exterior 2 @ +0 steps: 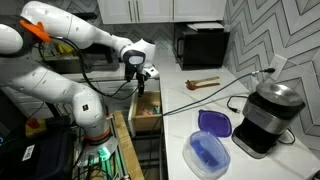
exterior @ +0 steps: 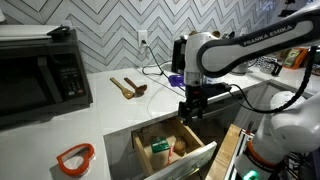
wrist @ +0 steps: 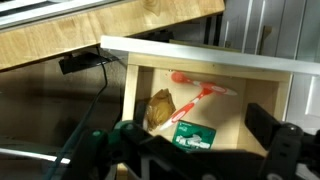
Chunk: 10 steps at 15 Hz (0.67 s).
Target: Remove the spoon from the drawer
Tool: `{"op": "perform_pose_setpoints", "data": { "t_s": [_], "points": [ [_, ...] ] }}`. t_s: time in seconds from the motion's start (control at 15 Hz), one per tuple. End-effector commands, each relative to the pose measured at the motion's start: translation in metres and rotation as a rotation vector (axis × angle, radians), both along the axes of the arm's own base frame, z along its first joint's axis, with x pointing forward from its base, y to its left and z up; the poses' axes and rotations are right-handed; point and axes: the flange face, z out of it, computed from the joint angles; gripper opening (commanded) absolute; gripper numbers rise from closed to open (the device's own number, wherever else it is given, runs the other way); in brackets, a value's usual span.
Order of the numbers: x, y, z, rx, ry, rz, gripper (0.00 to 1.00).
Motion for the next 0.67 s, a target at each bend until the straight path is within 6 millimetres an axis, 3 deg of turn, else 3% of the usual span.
{"op": "perform_pose_setpoints", "data": {
  "t_s": [0.0, 0.6],
  "points": [
    [0.01, 0.021, -0.014, -0.01, -0.014, -0.14, 1.0],
    [0.015, 0.042, -0.084, -0.13, 0.1, -0.248, 1.0]
  ]
}}
